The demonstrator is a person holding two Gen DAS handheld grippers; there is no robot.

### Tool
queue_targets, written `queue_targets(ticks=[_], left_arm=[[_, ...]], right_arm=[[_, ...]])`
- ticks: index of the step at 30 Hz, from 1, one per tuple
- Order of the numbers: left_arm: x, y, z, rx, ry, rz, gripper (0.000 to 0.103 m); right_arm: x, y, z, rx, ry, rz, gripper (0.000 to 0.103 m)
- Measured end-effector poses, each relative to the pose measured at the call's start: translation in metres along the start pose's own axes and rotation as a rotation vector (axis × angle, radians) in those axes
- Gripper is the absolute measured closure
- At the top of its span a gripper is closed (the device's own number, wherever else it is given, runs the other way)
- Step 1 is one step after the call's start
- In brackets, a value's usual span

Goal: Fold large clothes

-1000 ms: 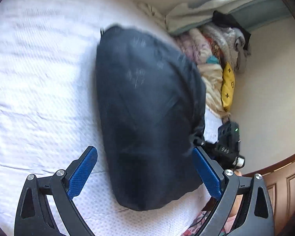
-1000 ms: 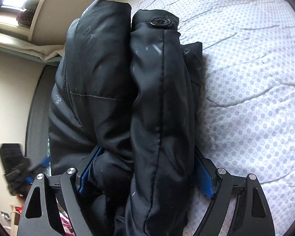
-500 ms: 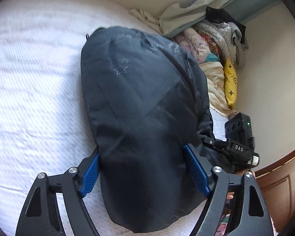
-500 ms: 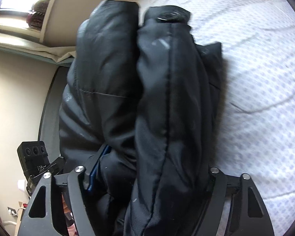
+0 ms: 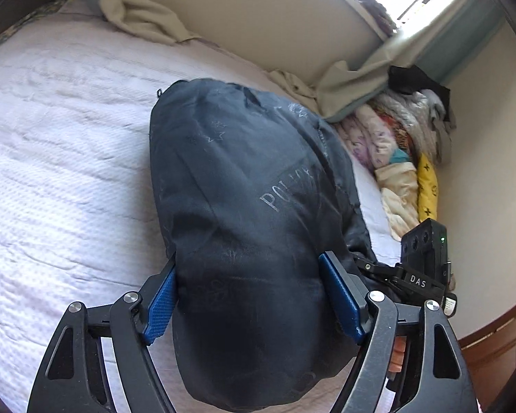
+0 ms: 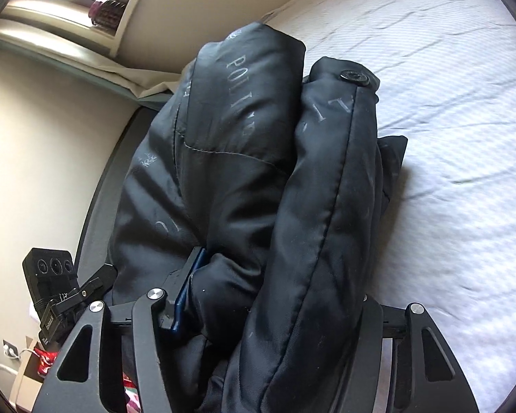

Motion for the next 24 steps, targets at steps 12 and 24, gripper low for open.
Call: queue_targets(ticks=[12, 24], left_arm=[[0.017, 0.014, -0.034, 0.022, -0.075, -0.010, 0.012], [0.073, 0.020, -0.027, -0.034, -0.256, 0.103, 0.013]], right_arm=[[0.023, 0.020, 0.014, -0.083, 0.031, -0.032, 0.018], [0.109, 0.033, -0.019, 0.011, 0.248, 0.143, 0.017]])
Point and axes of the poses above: each gripper's, at about its wrist camera, not at the fingertips, and x roughly against the way its jaws point, z to its right, y to its underside, the point moved 8 cm from there along -x, roughly the way its jaws point, and after that the axes turned 13 degrees about -z, right-handed, at the moved point
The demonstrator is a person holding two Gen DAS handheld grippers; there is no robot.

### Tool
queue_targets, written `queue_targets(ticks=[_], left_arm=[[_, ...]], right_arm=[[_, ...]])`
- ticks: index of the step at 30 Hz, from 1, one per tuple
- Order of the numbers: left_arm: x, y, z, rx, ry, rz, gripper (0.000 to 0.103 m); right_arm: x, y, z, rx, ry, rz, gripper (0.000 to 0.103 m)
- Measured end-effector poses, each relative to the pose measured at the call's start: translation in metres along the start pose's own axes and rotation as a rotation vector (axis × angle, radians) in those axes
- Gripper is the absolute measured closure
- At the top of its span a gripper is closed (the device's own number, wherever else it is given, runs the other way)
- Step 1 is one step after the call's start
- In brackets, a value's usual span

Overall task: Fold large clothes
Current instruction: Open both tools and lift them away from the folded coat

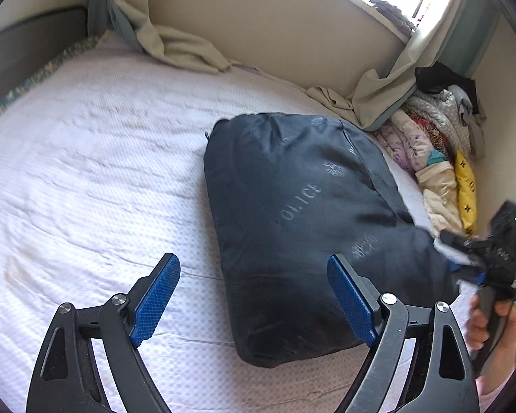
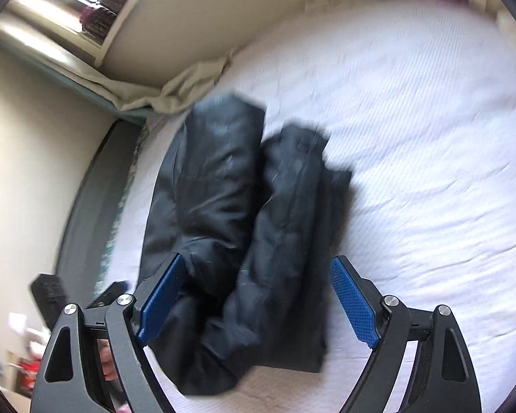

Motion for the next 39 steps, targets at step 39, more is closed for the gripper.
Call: queue_targets(ticks=[39], left_arm=[[0.069, 0.077, 0.037, -0.185, -0.459, 0.107, 0.000]], right_arm=[[-0.030, 0.038, -0.019, 0.137, 0.253, -0.054, 0.024]])
Point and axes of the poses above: each gripper's, at about its wrist camera, not at the fingertips, and x roughly against the way its jaws point, z to its right, y to its underside, the point moved 8 cm from there along -x, roughly the way its jaws point, and after that the axes turned 13 degrees about -z, right-handed, at the moved point
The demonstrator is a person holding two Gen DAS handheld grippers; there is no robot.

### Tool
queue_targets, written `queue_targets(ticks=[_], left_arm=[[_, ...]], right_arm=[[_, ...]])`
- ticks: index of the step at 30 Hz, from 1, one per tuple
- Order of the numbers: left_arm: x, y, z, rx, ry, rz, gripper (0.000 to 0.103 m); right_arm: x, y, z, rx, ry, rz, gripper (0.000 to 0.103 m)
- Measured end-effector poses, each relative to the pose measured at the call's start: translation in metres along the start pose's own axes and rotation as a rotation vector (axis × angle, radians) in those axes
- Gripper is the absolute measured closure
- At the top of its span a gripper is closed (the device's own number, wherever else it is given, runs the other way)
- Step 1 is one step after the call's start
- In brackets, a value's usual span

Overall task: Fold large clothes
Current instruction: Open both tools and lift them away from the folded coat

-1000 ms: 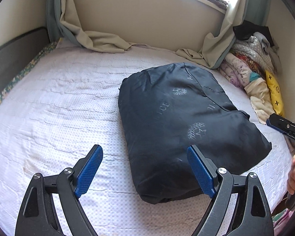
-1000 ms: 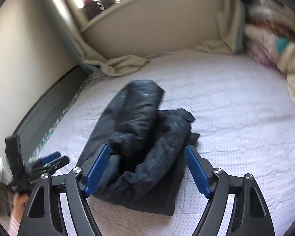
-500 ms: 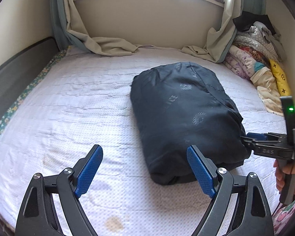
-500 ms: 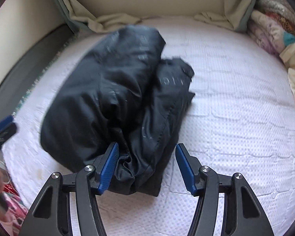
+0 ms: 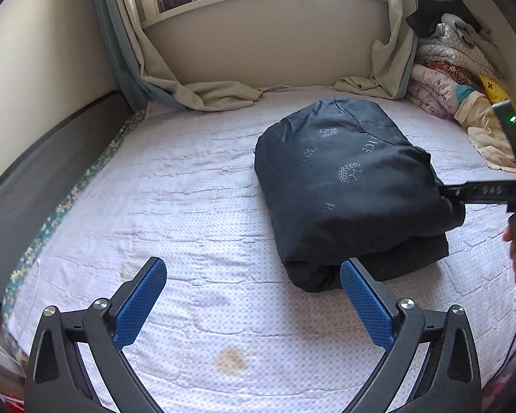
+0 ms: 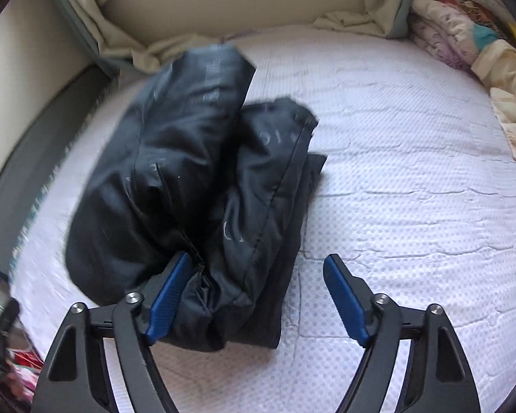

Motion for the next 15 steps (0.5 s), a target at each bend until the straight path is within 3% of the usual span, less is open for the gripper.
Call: queue_targets(ticks=[4, 9, 12, 15], left_arm=[[0.002, 0.004, 0.000, 0.008, -0.017, -0.012, 0.000], [0.009, 0.012, 0.008, 0.008, -0.005, -0.012, 0.000], [0.009, 0.019, 0.016, 0.015, 0.031, -0.029, 0.000], [0.007, 0.026, 0.021, 0.028, 0.046, -0.058, 0.000]], right_arm=[[0.031, 0.005, 0.002, -0.019, -0.007, 0.047, 0.022], [0.075, 0.028, -0.006, 0.007, 0.091, 0.190, 0.011], [0.083, 0.053, -0.020, 0.031, 0.072, 0.229, 0.002], [0.079, 0.075, -0.031, 0.025, 0.018, 0.222, 0.000]])
Point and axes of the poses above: each gripper's, at about its wrist camera, not at the fingertips, and x roughly against the way its jaws point, z to its right, y to its underside, the point moved 8 cm from there along -x, roughly the way its jaws point, and after that the axes turned 13 degrees about -z, right-handed, at the moved point
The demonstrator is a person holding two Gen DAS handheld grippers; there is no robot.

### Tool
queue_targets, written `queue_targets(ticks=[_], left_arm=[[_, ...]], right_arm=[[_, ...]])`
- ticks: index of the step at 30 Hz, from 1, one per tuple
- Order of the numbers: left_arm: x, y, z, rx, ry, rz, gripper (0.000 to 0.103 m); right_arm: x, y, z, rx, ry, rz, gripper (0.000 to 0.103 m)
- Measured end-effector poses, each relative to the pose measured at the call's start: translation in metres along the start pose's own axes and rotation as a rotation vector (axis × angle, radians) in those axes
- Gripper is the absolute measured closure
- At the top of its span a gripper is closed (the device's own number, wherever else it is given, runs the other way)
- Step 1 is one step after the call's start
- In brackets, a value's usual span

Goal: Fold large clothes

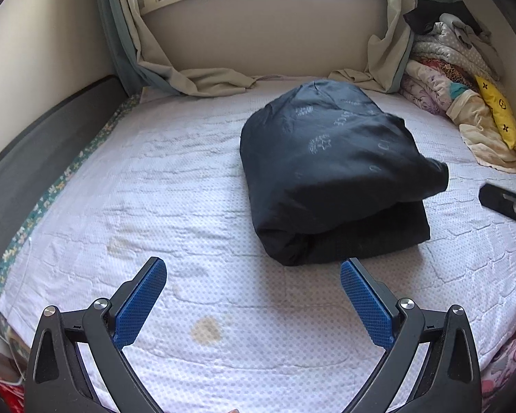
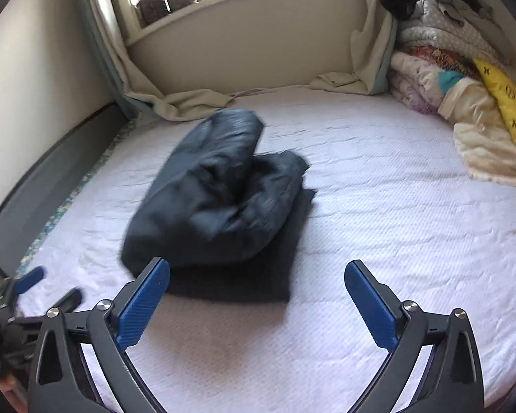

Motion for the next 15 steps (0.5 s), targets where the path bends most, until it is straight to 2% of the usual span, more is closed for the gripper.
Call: queue_targets(ticks=[3, 6, 9, 11, 15], left_arm=[[-0.004, 0.007, 0.002, 0.023, -0.009, -0.021, 0.000], [-0.009, 0.013, 0.003, 0.046, 0.000, -0.032, 0.000], [-0.016, 0.016, 0.004, 0.022, -0.057, -0.037, 0.000], [-0.018, 0.017, 0.005, 0.009, -0.092, -0.035, 0.000], [-0.022, 0.019, 0.006, 0.020, -0.067, -0.051, 0.000]], right_arm=[[-0.004, 0.017, -0.006, 0.006, 0.003, -0.035, 0.000], [-0.009, 0.030, -0.009, 0.039, 0.086, -0.056, 0.000], [-0.010, 0.034, -0.005, 0.021, 0.159, -0.039, 0.000], [-0.011, 0.034, -0.005, 0.020, 0.177, -0.037, 0.000], [-0.012, 0.032, -0.003, 0.026, 0.202, -0.028, 0.000]])
Point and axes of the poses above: each gripper's, at about its wrist camera, not at the fingertips, and x roughly against the way its jaws point, z to its right, y to its underside, the point moved 8 cm from there along -x, roughly the way its jaws point, and after that the axes turned 13 degrees about -z, right-handed, at the moved point
